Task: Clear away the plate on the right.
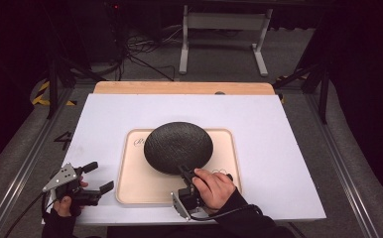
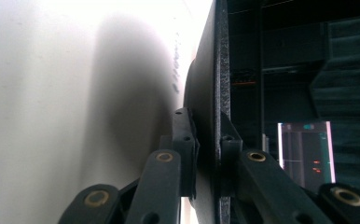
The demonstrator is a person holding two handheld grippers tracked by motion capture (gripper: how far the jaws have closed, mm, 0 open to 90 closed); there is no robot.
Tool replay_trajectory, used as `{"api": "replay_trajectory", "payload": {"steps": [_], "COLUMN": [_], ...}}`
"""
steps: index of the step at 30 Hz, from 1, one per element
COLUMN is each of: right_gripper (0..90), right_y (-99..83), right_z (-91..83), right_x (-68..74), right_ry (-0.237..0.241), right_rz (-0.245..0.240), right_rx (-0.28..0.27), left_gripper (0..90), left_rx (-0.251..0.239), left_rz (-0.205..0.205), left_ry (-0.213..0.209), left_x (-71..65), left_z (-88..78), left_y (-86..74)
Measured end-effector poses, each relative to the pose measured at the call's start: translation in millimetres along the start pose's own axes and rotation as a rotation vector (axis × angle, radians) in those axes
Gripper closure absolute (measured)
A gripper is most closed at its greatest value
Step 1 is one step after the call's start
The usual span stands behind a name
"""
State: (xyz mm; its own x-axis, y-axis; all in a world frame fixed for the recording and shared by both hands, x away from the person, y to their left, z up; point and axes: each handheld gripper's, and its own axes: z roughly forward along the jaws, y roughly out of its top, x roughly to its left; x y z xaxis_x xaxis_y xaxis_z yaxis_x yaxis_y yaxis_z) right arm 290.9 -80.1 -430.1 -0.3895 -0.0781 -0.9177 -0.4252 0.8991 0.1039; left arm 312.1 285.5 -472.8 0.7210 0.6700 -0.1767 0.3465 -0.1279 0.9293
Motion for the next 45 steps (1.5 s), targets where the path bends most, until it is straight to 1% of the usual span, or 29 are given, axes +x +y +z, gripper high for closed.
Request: {"api": "replay_trajectory", "payload": {"steps": [3, 8, 18, 32, 36, 40, 45], "right_gripper": [82.9, 82.9, 82.3, 81.7, 81.6, 82.0, 83.7], "right_y": [-0.5, -1.6, -3.0, -5.2, -5.1, -5.0, -4.7], "right_z": [1.9, 4.3, 8.3, 10.6, 10.9, 11.1, 11.2], "right_x": [1.4, 1.3, 5.3, 7.1, 7.9, 8.6, 10.4], "right_ry": [0.028, 0.05, 0.091, 0.117, 0.116, 0.117, 0.134], "right_rz": [0.018, 0.037, 0.034, 0.042, 0.039, 0.03, 0.036], "right_rx": [0.004, 0.008, 0.015, 0.023, 0.022, 0.023, 0.026], "left_gripper": [1.7, 1.7, 1.9, 2.0, 2.0, 2.0, 2.0], "left_rx": [0.0, 0.0, -0.004, -0.001, -0.001, -0.001, -0.001], "left_rz": [0.0, 0.0, 0.005, 0.014, 0.014, 0.015, 0.016], "left_ry": [0.0, -0.001, -0.001, -0.004, -0.004, -0.003, -0.004], "left_x": [0.0, 0.1, -0.5, -0.7, -0.7, -0.9, -1.0], "left_z": [0.0, 0.0, 0.4, 0.2, 0.2, 0.2, 0.3], "left_y": [0.0, 0.0, -0.1, 0.0, 0.0, 0.0, 0.0]}}
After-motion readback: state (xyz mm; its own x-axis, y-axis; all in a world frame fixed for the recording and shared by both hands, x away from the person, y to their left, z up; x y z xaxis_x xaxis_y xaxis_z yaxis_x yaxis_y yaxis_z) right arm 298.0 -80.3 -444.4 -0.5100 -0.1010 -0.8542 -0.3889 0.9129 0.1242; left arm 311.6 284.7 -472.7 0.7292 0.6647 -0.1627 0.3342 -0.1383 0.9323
